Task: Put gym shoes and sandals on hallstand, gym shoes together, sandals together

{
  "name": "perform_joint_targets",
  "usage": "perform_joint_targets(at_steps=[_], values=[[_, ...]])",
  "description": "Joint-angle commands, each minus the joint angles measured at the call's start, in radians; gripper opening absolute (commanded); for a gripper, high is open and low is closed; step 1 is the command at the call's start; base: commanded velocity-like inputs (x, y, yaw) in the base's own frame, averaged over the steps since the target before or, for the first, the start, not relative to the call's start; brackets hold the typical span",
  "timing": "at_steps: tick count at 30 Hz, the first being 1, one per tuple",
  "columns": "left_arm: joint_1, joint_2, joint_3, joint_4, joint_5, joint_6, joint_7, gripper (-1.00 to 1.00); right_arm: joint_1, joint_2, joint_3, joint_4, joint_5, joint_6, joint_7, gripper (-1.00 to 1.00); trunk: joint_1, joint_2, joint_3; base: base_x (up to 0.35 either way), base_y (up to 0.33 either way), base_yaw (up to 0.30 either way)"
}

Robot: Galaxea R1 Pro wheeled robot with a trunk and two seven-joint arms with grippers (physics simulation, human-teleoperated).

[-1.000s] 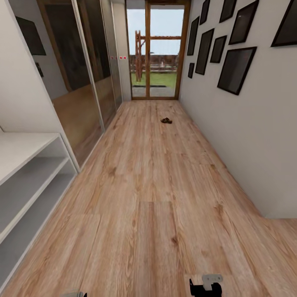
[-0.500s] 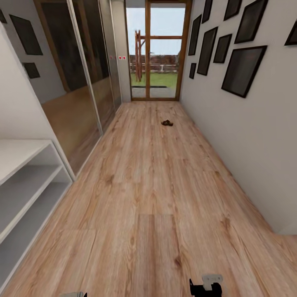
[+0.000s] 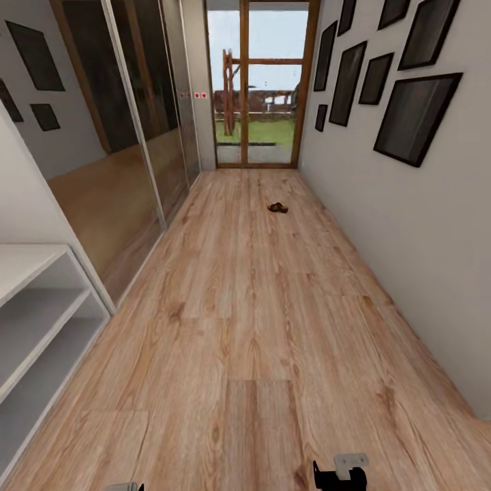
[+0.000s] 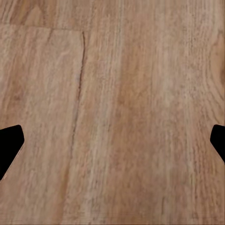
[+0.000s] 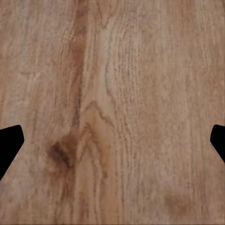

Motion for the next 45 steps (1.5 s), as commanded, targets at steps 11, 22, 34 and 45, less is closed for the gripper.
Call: perform_joint_targets(at_steps=[11, 22, 34, 45], values=[[0.0, 0.0, 0.007, 0.001, 0.005, -0.001, -0.01, 1.0, 0.0, 0.0, -0.007, 0.001, 0.011, -0.003, -0.005, 1.0, 0.0, 0.0, -0.001, 0.338, 0.0, 0.0], [0.0, 0.0, 0.007, 0.001, 0.005, -0.001, -0.01, 1.0, 0.0, 0.0, -0.007, 0.001, 0.011, -0.003, -0.005, 1.0, 0.0, 0.0, -0.001, 0.339, 0.0, 0.0], [0.0, 0.0, 0.007, 0.001, 0.005, -0.001, -0.01, 1.0, 0.0, 0.0, -0.007, 0.001, 0.011, -0.003, -0.004, 1.0, 0.0, 0.0, -0.001, 0.339, 0.0, 0.0], [0.011, 0.01, 0.011, 0.01, 0.008, -0.012, -0.003, 1.0, 0.0, 0.003, -0.008, 0.001, 0.011, -0.004, -0.005, 1.0, 0.0, 0.0, -0.001, 0.277, 0.0, 0.0]])
